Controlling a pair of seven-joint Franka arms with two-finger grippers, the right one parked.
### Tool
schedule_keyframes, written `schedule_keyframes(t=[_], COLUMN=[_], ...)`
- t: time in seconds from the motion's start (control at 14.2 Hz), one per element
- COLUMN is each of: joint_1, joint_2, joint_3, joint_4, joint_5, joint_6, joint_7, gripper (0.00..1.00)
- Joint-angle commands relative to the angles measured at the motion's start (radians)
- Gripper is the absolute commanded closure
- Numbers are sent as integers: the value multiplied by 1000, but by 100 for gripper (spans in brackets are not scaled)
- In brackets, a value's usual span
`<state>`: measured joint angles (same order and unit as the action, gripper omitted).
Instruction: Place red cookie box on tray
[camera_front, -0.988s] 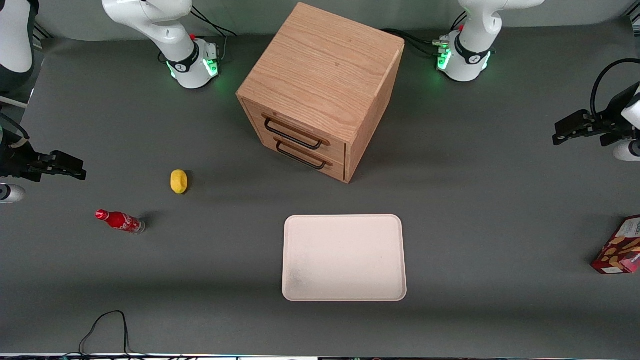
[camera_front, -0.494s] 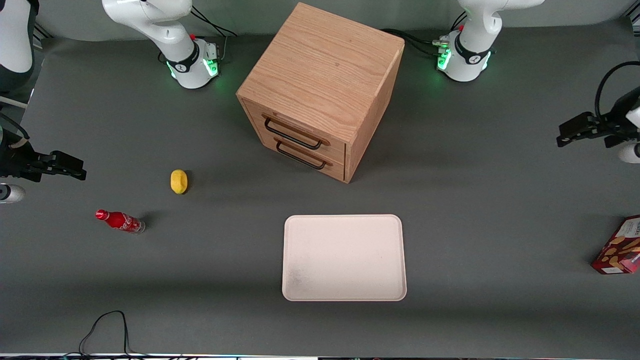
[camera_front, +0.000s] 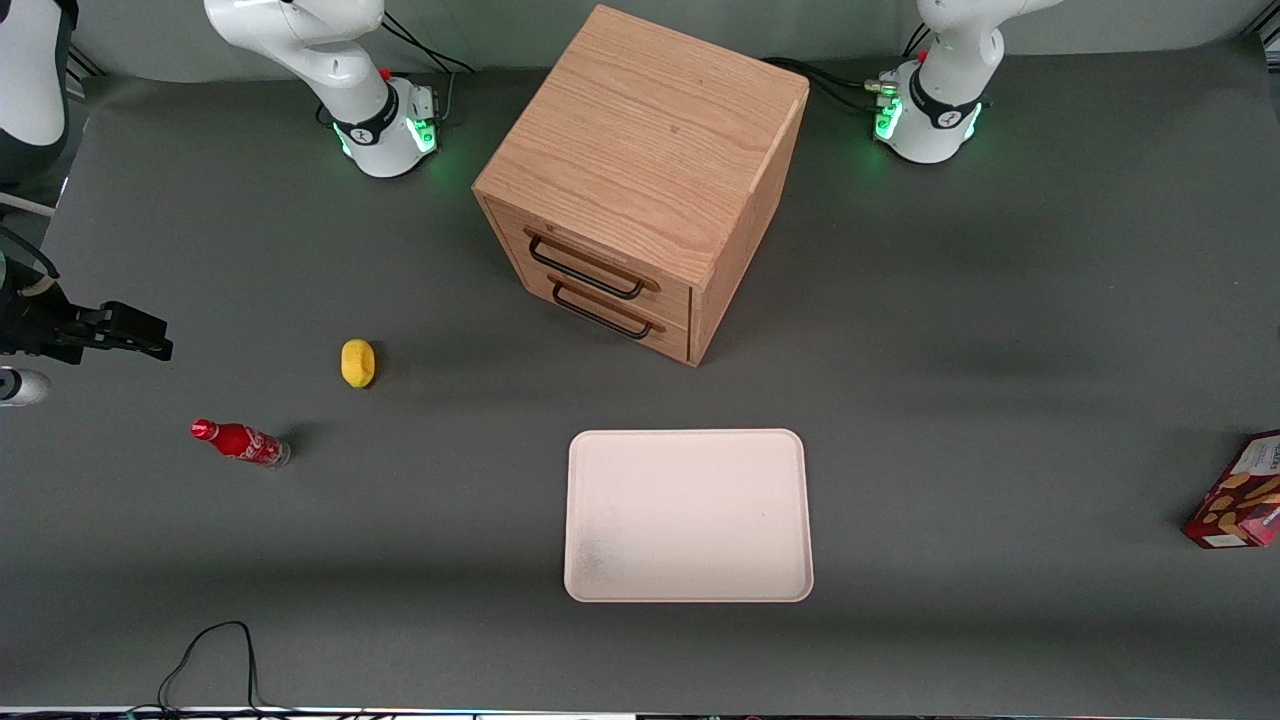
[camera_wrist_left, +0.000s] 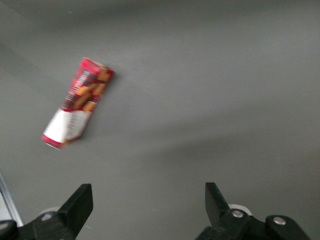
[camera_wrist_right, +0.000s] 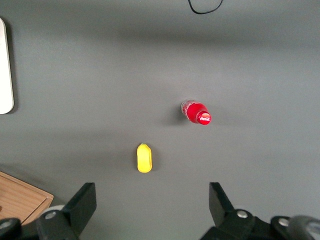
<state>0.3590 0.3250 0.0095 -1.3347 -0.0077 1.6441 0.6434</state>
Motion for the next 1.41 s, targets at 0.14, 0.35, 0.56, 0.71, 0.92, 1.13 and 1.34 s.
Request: schedule_keyframes(t=[0.14, 0.35, 0.56, 0.71, 0.92, 1.13, 1.34], joint_1=[133, 178, 176, 170, 159, 153, 141], joint_2=[311, 365, 388, 422, 476, 534, 583], joint_3=[-13, -13, -13, -16, -19, -20, -22], joint_4=[325, 324, 313, 307, 302, 301, 284], joint_5=[-3, -5, -3, -3, -5, -11, -15], joint_6=[64, 144, 152, 170, 249, 342, 425], joint_7=[472, 631, 671, 687, 687, 685, 676], gripper=[0, 1, 2, 2, 2, 1, 0])
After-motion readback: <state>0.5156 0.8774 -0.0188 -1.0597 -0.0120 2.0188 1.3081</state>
